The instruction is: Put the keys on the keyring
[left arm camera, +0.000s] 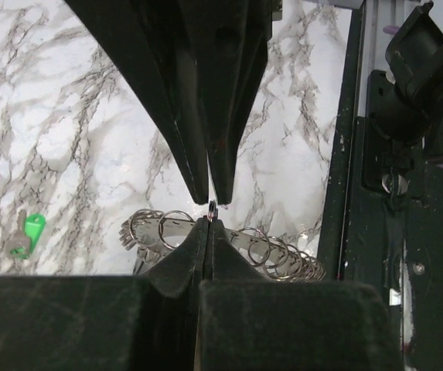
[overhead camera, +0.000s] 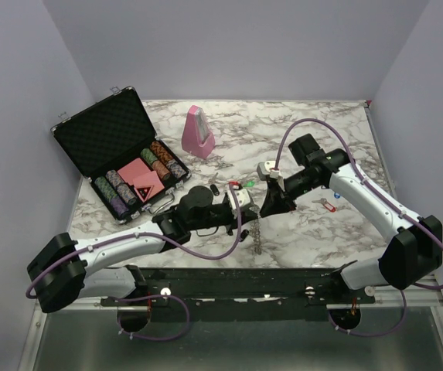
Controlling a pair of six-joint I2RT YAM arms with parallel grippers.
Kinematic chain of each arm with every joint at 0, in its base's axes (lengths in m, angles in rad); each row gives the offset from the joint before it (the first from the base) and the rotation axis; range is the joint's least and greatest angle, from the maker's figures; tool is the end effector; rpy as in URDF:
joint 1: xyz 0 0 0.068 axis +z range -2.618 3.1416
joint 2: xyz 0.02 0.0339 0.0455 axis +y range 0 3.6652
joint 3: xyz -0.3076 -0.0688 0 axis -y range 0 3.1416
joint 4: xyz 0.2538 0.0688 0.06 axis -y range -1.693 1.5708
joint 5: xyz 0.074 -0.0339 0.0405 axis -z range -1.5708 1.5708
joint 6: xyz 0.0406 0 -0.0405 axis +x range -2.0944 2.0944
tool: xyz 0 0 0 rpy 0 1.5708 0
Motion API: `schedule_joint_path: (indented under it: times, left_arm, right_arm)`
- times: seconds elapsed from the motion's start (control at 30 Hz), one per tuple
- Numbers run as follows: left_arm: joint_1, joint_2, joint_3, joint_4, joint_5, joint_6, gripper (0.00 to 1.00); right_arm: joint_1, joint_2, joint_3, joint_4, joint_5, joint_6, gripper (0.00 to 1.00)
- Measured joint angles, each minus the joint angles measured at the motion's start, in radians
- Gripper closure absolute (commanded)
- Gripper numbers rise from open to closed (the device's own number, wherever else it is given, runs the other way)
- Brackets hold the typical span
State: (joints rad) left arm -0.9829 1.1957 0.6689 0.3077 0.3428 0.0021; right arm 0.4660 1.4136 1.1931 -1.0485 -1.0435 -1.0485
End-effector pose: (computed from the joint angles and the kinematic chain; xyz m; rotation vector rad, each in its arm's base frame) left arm 0.1364 -0.2293 0.2996 1.1156 1.5288 -0.9942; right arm 0.2171 0.1485 0.3302 -1.7366 1.5428 1.1733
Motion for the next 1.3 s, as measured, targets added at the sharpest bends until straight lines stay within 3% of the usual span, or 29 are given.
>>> schedule_joint_path:
  times: [0.2, 0.4, 0.73, 1.3]
  left_arm:
    - [0.000, -0.070, -0.151, 0.167, -0.047, -0.113, 1.00]
    - [0.000, -0.121, -0.258, 0.368, -0.099, -0.208, 1.00]
    - [0.000, -0.112, -0.300, 0.592, -0.112, -0.286, 1.00]
    - [0.000, -0.100, -0.318, 0.656, -0.127, -0.310, 1.00]
  right_arm:
    - [0.000, 0.000, 0.000, 0.000, -0.047, 0.001, 0.64]
    - [0.000, 0.000, -0.009, 0.014, -0.117, 0.000, 0.62]
    - [0.000, 0.002, -0.074, 0.085, -0.232, 0.003, 0.62]
    - [-0.006, 0.002, -0.076, 0.134, -0.284, 0.055, 0.72]
